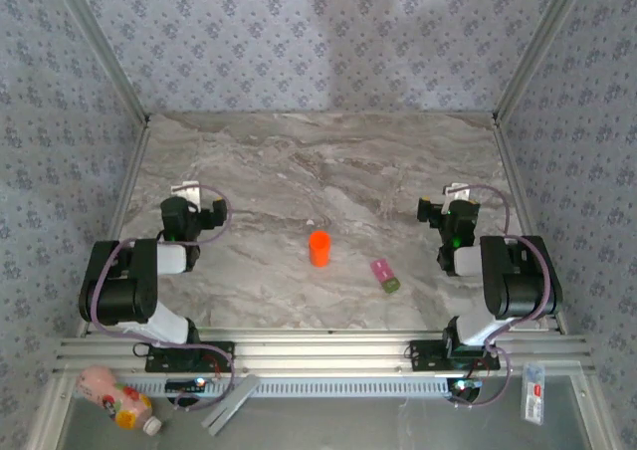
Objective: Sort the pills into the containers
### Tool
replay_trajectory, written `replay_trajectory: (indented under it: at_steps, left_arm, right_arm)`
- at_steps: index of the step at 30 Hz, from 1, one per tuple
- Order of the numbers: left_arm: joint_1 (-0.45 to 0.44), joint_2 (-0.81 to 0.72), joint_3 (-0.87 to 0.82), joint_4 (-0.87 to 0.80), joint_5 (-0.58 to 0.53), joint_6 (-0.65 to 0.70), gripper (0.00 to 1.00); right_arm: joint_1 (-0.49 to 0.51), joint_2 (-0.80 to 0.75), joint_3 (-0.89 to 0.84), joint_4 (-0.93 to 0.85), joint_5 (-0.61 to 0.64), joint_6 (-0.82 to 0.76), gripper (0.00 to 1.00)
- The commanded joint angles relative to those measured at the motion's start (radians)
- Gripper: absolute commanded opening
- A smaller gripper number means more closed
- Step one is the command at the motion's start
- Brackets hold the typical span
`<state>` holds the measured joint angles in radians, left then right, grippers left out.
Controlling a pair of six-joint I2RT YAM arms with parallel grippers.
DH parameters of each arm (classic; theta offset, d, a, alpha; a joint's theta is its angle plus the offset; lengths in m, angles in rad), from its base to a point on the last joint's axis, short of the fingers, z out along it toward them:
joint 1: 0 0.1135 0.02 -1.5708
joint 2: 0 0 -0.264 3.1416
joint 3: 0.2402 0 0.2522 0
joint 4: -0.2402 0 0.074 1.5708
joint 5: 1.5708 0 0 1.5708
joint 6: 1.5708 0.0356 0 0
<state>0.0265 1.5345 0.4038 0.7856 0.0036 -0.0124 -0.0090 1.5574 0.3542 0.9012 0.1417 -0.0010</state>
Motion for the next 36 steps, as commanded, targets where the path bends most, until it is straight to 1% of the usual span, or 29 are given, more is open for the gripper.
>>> replay_trajectory:
  at_steps: [1, 36]
  left_arm:
    - [0.005, -0.001, 0.021, 0.007, 0.003, -0.011, 1.0]
    - [0.005, -0.001, 0.02, 0.009, 0.003, -0.013, 1.0]
  right_arm:
    - [-0.002, -0.019, 0.013, -0.009, 0.001, -0.007, 1.0]
    - [-0.01, -0.022, 0.011, -0.009, -0.02, 0.0, 1.0]
